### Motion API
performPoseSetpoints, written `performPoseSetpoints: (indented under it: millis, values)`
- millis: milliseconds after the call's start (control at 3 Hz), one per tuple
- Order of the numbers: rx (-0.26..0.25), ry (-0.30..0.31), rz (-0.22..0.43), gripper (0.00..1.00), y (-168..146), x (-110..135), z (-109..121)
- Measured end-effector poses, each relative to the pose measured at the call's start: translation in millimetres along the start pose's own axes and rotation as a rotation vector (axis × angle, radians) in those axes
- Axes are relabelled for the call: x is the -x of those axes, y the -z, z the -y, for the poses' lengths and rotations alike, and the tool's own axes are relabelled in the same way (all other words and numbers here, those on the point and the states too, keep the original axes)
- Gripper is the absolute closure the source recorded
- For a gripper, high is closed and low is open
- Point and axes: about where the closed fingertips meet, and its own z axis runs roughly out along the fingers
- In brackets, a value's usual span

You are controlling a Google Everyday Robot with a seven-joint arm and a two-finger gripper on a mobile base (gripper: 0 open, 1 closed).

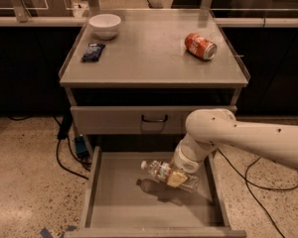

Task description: Place water bottle into middle drawer

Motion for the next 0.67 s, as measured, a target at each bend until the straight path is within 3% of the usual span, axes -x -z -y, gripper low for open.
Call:
performPoseSetpoints:
  millis: [333, 667]
  values:
    - [-0.008, -0.066, 0.02, 1.0, -40.3, -44.3, 21.9]
    - [0.002, -0.068, 0.058, 1.0, -65.9, -63.5, 36.8]
